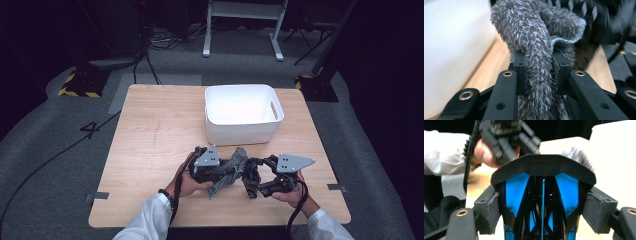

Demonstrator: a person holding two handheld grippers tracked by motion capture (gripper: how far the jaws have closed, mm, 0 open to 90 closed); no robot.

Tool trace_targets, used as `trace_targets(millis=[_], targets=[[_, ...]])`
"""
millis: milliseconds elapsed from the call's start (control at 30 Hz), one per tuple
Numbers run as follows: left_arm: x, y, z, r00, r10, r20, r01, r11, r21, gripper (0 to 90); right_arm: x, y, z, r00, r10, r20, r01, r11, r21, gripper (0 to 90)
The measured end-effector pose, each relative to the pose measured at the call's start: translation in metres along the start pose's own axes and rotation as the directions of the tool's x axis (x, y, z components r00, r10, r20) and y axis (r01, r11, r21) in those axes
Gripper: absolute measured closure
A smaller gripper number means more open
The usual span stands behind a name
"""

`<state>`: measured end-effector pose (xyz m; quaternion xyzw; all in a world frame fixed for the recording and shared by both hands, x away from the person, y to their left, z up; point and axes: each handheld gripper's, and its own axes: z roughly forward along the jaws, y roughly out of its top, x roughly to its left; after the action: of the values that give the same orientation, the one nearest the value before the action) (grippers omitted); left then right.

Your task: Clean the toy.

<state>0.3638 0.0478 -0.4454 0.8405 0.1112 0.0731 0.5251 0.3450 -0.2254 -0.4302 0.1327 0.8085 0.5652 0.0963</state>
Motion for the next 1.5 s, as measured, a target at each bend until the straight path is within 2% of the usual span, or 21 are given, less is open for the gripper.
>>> trace_targets(millis=[100,167,367,567,667,800,867,933,1000,1100,1233,1333,1400,1467,1500], targets=[[-0.006,0.002,0.004,0.9985,0.016,0.053,-0.016,0.9998,-0.008,70.8,-0.002,0.002,-0.005,0.9999,0.006,0.014,-0.006,1.0,-0.025,25.5],[-0.01,0.0,0.009,0.9962,0.011,0.086,-0.011,0.9999,-0.004,70.8,-0.004,0.002,-0.009,0.9994,0.022,0.028,-0.021,0.999,-0.046,25.5],[-0.02,-0.005,0.029,0.992,0.001,0.126,-0.006,0.9993,0.037,70.6,-0.008,0.006,-0.018,0.9972,0.044,0.06,-0.038,0.994,-0.099,25.5],[-0.033,-0.006,0.044,0.9861,0.024,0.164,-0.039,0.9954,0.087,70.2,-0.011,0.01,-0.026,0.9937,0.062,0.094,-0.049,0.989,-0.137,25.5],[-0.035,-0.007,0.051,0.9867,0.021,0.161,-0.039,0.9927,0.114,70.2,-0.011,0.012,-0.028,0.9922,0.066,0.106,-0.049,0.987,-0.152,25.5],[-0.033,-0.009,0.06,0.9904,0.028,0.135,-0.047,0.9893,0.138,70.0,-0.01,0.017,-0.027,0.9931,0.068,0.096,-0.051,0.984,-0.174,25.5],[-0.028,-0.011,0.062,0.9931,0.008,0.117,-0.025,0.9894,0.143,70.0,-0.008,0.02,-0.026,0.9942,0.057,0.091,-0.04,0.983,-0.181,25.5],[-0.023,-0.014,0.063,0.9964,0.005,0.085,-0.019,0.9865,0.163,70.0,-0.007,0.022,-0.026,0.9946,0.065,0.081,-0.049,0.98,-0.192,25.5],[-0.018,-0.017,0.062,0.9986,-0.017,0.049,0.009,0.9851,0.172,69.9,-0.007,0.022,-0.025,0.9955,0.078,0.054,-0.065,0.977,-0.201,25.5],[-0.013,-0.018,0.061,0.9986,-0.048,0.023,0.044,0.9858,0.162,70.0,-0.006,0.021,-0.022,0.9962,0.087,0.007,-0.083,0.974,-0.211,25.5],[-0.013,-0.015,0.056,0.9985,-0.046,0.03,0.042,0.9906,0.13,70.0,-0.002,0.019,-0.016,0.9971,0.074,-0.016,-0.076,0.98,-0.185,25.5],[-0.01,-0.011,0.047,0.9988,-0.043,0.023,0.041,0.9936,0.105,70.1,-0.001,0.016,-0.012,0.9983,0.058,-0.01,-0.058,0.986,-0.159,25.5],[-0.008,-0.011,0.04,0.9975,-0.051,0.048,0.047,0.9958,0.078,70.1,-0.001,0.015,-0.011,0.9988,0.049,-0.001,-0.049,0.989,-0.142,25.5],[-0.008,-0.01,0.034,0.9955,-0.035,0.088,0.027,0.996,0.085,70.0,-0.003,0.013,-0.011,0.9984,0.052,0.019,-0.05,0.991,-0.126,25.5],[-0.009,-0.009,0.031,0.9953,-0.024,0.094,0.015,0.9958,0.09,69.9,-0.004,0.012,-0.011,0.9982,0.055,0.026,-0.051,0.992,-0.118,25.5]])
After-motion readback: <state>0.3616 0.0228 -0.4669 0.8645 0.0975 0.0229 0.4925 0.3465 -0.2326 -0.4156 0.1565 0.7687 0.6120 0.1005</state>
